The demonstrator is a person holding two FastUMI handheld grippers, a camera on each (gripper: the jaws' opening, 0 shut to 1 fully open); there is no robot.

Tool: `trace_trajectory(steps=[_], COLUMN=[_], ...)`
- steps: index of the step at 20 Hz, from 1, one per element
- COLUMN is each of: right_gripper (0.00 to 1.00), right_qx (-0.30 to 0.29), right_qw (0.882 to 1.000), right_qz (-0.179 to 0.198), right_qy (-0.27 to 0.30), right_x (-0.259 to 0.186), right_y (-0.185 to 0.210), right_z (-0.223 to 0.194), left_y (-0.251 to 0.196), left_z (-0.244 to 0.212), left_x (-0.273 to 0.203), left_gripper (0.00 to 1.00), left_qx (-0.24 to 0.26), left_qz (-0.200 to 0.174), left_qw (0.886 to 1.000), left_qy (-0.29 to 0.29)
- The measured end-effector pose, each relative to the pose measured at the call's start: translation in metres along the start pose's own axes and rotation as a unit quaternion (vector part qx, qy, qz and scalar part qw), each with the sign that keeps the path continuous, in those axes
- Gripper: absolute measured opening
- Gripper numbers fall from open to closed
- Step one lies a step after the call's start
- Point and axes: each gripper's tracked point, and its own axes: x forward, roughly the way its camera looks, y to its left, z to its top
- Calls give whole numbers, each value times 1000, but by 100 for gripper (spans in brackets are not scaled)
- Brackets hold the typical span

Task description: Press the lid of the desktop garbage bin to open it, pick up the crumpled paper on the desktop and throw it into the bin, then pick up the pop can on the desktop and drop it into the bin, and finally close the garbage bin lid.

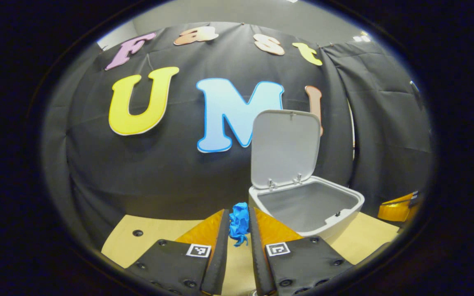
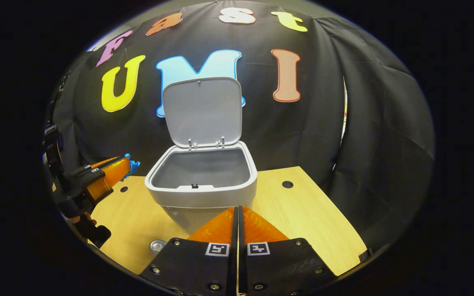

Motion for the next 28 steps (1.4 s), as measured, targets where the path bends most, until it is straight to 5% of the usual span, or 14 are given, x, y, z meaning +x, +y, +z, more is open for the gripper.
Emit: trace_trajectory(steps=[11,16,28], right_gripper=[2,1,2], right_qx=[36,43,28], right_qw=[999,998,999], right_qz=[-41,-47,11], right_qy=[4,7,16], right_x=[-8,-9,0], right_y=[-39,-43,6], right_z=[-10,-13,-16], left_y=[-72,-76,-6], left_z=[19,20,17], left_x=[24,30,10], left_gripper=[39,80,95], left_qx=[1,0,-4], left_qz=[-73,-80,-9], left_qw=[997,997,1000], left_qy=[-11,-6,-5])
